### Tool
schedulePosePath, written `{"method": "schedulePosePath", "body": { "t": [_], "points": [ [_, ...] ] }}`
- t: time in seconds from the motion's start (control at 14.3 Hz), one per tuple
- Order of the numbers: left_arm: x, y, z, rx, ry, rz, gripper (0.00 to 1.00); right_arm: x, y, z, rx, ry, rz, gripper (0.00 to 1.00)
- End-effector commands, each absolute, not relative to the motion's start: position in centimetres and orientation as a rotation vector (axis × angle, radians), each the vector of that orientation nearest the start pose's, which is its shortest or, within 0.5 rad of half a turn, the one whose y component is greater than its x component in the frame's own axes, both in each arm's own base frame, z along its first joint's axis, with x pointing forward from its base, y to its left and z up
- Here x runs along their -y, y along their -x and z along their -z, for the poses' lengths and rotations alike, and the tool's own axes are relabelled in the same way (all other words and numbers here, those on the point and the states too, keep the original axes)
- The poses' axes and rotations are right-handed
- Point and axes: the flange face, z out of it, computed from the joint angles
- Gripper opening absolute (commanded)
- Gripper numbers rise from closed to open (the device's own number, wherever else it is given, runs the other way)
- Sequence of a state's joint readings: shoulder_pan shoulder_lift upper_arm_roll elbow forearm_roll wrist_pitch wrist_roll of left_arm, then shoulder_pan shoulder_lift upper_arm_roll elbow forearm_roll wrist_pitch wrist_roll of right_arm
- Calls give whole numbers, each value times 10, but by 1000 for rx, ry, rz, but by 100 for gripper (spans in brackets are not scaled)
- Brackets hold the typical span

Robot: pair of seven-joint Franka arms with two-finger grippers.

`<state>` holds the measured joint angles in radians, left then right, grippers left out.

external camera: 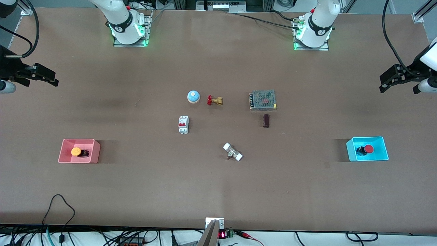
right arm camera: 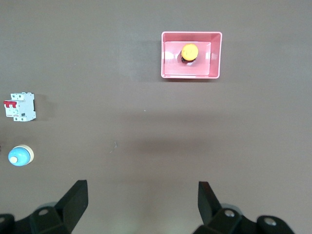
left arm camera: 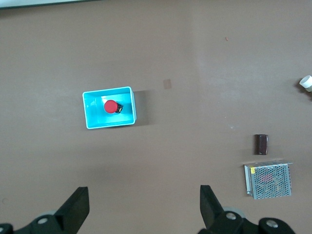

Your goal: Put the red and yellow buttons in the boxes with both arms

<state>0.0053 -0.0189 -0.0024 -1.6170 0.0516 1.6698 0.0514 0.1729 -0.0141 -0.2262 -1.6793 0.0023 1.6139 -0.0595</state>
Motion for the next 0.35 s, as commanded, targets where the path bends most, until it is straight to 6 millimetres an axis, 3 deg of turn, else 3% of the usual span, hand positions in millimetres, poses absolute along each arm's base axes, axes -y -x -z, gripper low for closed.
{"method": "schedulePosePath", "body": {
  "t": [0.0, 0.28],
  "points": [
    [-10, -558, -615, -61, 3106, 91, 100, 28, -542, -590, -1, 3141, -74, 100],
    [-18, -558, -615, -35, 3124, 83, 100, 27, -541, -590, -3, 3140, -95, 100]
  ]
}}
